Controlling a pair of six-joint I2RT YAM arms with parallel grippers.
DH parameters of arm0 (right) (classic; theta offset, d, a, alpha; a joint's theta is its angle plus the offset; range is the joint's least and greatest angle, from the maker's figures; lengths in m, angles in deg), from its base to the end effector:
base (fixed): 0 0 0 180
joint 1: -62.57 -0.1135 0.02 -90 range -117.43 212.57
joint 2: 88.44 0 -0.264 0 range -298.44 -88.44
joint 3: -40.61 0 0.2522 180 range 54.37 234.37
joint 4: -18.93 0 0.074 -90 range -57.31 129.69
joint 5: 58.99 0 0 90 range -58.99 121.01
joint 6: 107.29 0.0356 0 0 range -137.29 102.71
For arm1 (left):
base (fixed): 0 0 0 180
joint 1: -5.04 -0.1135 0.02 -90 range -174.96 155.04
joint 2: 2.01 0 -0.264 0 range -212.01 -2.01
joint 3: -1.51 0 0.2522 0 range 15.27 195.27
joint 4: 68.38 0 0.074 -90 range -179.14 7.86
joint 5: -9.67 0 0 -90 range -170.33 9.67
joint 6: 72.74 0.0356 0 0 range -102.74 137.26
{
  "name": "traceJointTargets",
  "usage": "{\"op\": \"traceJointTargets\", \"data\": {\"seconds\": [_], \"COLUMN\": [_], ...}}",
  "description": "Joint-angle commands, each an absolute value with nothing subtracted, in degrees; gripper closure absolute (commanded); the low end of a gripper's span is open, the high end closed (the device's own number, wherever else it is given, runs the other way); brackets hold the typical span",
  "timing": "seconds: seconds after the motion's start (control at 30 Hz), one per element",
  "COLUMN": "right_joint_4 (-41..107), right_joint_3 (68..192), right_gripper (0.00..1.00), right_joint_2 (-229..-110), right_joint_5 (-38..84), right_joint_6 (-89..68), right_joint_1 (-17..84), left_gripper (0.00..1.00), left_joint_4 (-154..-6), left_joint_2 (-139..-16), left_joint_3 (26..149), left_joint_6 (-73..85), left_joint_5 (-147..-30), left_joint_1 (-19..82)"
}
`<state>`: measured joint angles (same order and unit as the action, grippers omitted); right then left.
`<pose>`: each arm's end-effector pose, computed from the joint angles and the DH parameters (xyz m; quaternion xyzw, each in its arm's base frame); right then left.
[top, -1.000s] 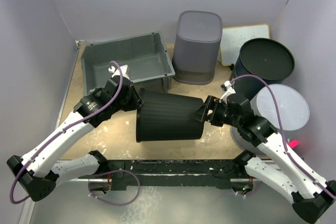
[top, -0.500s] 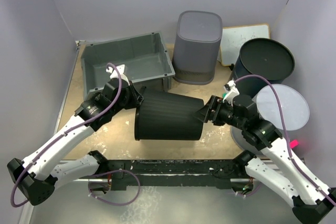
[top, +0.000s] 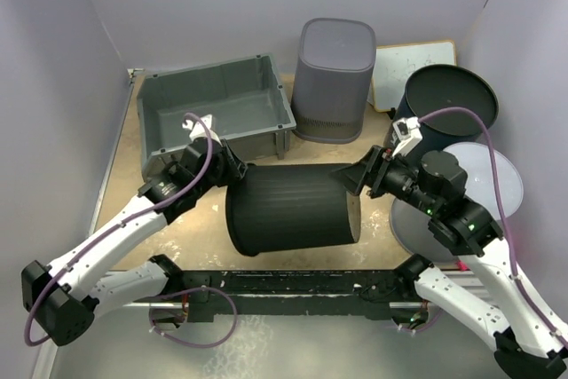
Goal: Turn the large container upside down
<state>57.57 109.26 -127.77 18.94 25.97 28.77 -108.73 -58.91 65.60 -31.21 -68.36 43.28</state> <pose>0.1147 0.0858 0.3867 -0.0053 0.7610 0.4637 0.4537 0.1751 -0.1286 0.3067 -0.1274 0.8668 -0.2583 0.4071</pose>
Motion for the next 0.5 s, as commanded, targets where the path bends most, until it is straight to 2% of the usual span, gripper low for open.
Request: {"op": "traceJointTargets", "data": {"seconds": [0.0,0.47], "right_joint_4": [44.35,33.94], "right_joint_3": [112.20,105.03], "right_gripper": [0.26,0.27], "right_joint_2": [-129.87,-132.76], "right_joint_5": [12.46,5.99], "right_joint_6": [25.22,32.01], "right_joint_1": [27.59,27.59], "left_gripper": [0.80,0.80], "left_joint_4": [-108.71,-98.57], "left_joint_2": [-61.77,-68.20], "left_joint_3": [63.44,63.84], "left_joint_6": [-33.31,-33.50], "left_joint_5": [-79.46,-76.66], "left_joint_1": [45.38,45.43]}}
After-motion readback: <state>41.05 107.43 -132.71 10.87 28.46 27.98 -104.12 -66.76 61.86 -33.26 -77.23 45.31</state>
